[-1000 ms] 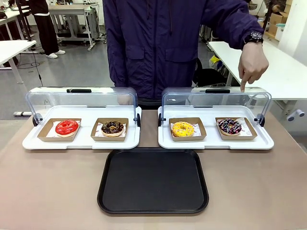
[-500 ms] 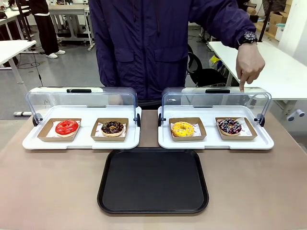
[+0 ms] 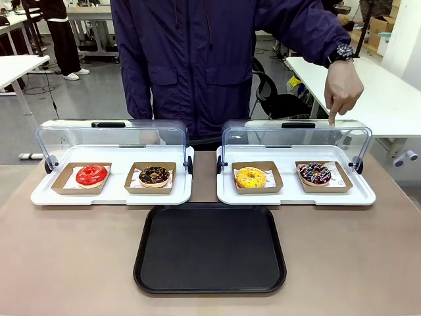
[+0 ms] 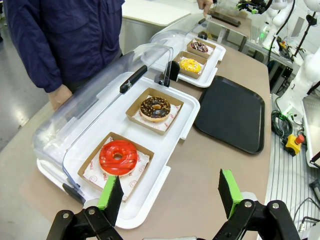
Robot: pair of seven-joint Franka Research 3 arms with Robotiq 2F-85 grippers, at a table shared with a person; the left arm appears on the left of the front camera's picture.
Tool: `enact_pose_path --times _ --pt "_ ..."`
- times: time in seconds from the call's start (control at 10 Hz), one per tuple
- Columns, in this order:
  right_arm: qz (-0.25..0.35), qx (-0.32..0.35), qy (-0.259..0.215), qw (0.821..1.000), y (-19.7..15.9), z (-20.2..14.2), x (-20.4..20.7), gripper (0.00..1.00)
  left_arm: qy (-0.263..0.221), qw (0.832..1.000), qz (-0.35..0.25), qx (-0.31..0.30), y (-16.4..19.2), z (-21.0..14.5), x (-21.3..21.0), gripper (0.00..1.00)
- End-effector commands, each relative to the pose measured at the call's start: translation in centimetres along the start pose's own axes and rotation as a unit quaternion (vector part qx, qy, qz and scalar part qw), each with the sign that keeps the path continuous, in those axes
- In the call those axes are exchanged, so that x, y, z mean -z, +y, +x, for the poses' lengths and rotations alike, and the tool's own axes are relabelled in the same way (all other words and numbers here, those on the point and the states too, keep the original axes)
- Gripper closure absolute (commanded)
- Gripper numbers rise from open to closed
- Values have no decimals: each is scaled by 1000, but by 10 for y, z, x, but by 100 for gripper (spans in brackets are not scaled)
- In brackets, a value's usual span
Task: Move the fourth donut from the left to the tray.
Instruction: Pick up the Paper togo box containing the Donut indicated by the person and place it on the Handle tray.
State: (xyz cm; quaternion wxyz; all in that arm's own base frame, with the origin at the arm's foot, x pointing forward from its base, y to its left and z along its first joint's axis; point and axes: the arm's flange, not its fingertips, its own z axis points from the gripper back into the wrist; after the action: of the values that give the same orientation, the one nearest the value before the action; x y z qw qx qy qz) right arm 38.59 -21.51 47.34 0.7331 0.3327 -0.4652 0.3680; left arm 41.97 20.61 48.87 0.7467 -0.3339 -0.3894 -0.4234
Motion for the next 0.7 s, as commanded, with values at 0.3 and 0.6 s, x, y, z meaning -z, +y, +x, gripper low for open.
enact_pose_path --times 0.3,0.6 --pt "4 -13 33 999 1 12 13 0 -3 1000 -3 1 -1 1 0 0" --pt "17 -87 157 984 9 33 64 0 -3 1000 -3 1 -1 1 0 0"
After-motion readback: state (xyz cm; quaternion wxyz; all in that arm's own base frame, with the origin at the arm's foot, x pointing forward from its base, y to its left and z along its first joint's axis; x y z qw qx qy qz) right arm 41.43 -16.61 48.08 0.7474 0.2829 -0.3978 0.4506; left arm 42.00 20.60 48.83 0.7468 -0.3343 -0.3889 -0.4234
